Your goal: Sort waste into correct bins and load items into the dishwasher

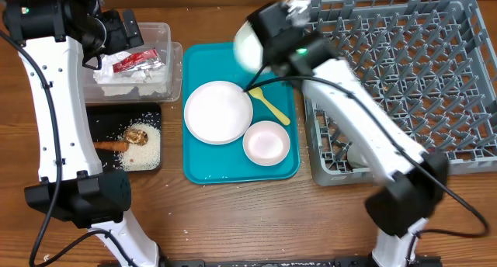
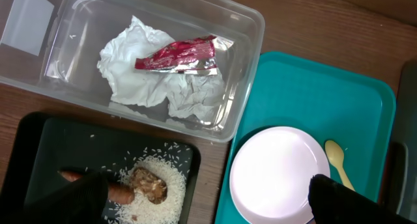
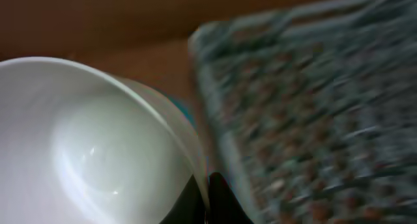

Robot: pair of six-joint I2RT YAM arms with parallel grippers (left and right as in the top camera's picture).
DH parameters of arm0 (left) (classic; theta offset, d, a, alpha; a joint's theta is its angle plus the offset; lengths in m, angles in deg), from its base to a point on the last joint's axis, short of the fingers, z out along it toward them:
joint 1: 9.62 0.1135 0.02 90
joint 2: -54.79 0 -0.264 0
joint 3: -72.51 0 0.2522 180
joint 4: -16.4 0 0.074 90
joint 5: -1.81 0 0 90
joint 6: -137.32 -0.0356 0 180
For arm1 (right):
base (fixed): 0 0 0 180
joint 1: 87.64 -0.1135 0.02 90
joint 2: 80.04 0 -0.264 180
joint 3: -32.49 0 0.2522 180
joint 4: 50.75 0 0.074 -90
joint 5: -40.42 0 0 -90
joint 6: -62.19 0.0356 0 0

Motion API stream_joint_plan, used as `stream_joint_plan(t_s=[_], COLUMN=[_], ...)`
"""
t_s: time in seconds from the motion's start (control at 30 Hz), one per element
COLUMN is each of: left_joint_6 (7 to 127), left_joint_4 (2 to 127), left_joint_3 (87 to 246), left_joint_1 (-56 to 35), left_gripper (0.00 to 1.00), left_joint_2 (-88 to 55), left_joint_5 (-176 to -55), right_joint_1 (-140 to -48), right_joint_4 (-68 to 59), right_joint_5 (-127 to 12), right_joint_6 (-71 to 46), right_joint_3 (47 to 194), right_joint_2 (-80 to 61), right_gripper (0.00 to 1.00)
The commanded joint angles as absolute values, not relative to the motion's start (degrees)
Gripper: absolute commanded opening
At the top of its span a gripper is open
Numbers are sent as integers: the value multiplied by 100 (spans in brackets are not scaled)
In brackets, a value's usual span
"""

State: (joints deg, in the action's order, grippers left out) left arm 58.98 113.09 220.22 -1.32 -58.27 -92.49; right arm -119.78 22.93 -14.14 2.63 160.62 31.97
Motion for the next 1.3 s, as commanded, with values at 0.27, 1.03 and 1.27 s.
stream_joint_plan(t_s=[0.27,1.03,1.27], left_joint_6=[5913,5913,5913], left_joint_4=[11305,11305,11305], left_joint_3=[22014,22014,22014], left_joint_1=[-102,-102,-102], left_gripper=[100,100,100], left_joint_2=[-5835,-5835,-5835], left_joint_5=[-9229,-9227,-9227], right_joint_1=[-10999,-10885,-11010], right_joint_4=[710,-802,-601], right_joint_5=[2044,2442,2365], right_joint_6=[-1582,-3510,-3512], right_joint_3=[15966,15944,15944], right_joint_2=[3968,5470,5553], right_gripper=[4,4,4])
